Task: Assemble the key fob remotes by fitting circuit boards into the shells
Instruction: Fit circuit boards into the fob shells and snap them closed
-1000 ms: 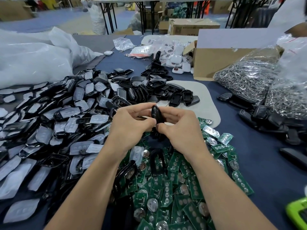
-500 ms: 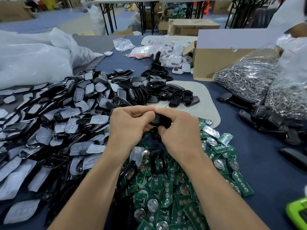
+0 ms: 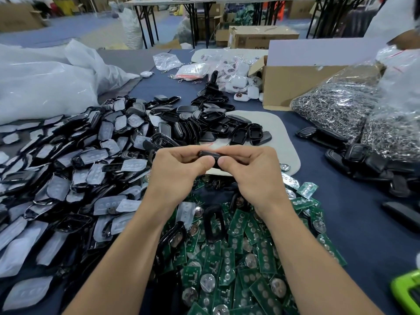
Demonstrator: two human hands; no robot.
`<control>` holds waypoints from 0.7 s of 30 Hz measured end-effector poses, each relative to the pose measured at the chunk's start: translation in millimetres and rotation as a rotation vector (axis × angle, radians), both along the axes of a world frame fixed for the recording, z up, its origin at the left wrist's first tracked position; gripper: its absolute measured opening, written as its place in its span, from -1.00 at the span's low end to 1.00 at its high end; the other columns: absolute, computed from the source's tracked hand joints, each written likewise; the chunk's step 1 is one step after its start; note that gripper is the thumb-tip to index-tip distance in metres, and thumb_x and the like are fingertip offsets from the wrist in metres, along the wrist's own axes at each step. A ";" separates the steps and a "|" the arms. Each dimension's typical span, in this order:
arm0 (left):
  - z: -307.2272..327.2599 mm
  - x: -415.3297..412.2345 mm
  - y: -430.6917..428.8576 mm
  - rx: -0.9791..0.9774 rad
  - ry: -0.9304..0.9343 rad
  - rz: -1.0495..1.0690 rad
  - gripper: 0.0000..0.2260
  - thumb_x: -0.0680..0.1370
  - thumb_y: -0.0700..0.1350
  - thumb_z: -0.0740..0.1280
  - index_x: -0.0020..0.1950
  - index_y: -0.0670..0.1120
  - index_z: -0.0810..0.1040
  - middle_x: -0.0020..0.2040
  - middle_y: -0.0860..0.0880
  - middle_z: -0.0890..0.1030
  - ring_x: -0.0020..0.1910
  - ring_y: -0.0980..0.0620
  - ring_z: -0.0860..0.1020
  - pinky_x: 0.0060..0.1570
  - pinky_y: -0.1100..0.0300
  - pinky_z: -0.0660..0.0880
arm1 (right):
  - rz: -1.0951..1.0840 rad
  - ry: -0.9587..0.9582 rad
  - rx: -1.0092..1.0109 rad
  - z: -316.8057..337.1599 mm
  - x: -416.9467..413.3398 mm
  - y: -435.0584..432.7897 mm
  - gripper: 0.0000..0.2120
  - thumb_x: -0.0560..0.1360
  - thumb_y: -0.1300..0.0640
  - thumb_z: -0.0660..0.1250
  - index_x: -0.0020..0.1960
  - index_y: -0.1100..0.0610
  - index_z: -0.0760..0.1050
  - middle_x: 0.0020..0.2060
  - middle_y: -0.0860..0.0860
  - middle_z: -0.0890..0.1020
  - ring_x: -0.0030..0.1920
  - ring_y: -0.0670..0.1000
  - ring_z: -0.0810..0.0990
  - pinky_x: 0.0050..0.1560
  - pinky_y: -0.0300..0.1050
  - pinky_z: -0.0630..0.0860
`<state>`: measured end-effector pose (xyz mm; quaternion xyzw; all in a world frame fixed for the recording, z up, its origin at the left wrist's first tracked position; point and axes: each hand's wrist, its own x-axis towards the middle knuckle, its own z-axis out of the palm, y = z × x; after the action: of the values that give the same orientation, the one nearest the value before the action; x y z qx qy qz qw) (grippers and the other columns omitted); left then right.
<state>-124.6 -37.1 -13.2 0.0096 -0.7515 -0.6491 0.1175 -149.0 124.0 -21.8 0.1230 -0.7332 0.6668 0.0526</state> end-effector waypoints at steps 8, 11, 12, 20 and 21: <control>-0.7 1.4 -0.8 -0.092 0.117 0.042 -0.74 0.50 -0.34 0.52 0.00 0.03 0.79 -0.13 0.09 0.78 -0.10 0.11 0.75 -0.04 0.28 0.64 | 0.001 0.032 0.078 6.2 1.8 2.4 -0.71 0.47 0.31 0.50 -0.06 -0.09 0.75 -0.20 -0.20 0.76 -0.11 -0.20 0.74 -0.02 -0.28 0.65; -4.2 4.3 3.0 -0.302 0.117 0.104 -0.69 0.49 -0.24 0.56 0.05 0.19 0.76 -0.11 0.26 0.75 -0.08 0.23 0.72 0.04 0.25 0.64 | 0.049 0.077 0.318 7.7 -0.3 4.7 -0.72 0.46 0.28 0.45 -0.07 -0.10 0.73 -0.23 -0.26 0.74 -0.11 -0.29 0.70 -0.11 -0.40 0.57; -4.8 4.7 4.4 -0.351 0.125 0.130 -0.65 0.49 -0.21 0.57 0.05 0.26 0.74 -0.12 0.30 0.73 -0.08 0.26 0.71 0.03 0.27 0.64 | 0.050 0.078 0.357 6.9 0.0 4.5 -0.74 0.46 0.26 0.44 -0.04 -0.08 0.74 -0.23 -0.24 0.74 -0.11 -0.27 0.70 -0.10 -0.34 0.59; -2.9 -1.5 19.1 0.181 0.008 -0.018 -0.82 0.53 0.10 0.44 -0.05 0.06 0.80 -0.10 -0.04 0.78 -0.09 0.04 0.74 -0.11 0.23 0.64 | 0.221 -0.505 -0.569 4.3 5.0 -15.1 -0.91 0.56 0.34 0.41 -0.01 0.27 0.70 -0.16 0.17 0.76 -0.20 0.03 0.75 -0.13 -0.14 0.70; -4.9 -2.1 21.5 0.244 -0.017 -0.009 -0.72 0.52 0.14 0.40 -0.03 -0.01 0.80 -0.07 -0.11 0.78 -0.06 -0.02 0.74 -0.09 0.17 0.67 | 0.240 -0.537 -0.617 3.5 6.1 -17.9 -0.91 0.57 0.34 0.39 0.00 0.29 0.68 -0.15 0.18 0.75 -0.21 0.03 0.75 -0.14 -0.15 0.70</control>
<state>-126.7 -15.7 -18.2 0.0261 -0.6679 -0.7361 0.1065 -142.9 106.1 -18.3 0.0079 -0.4676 0.8647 -0.1836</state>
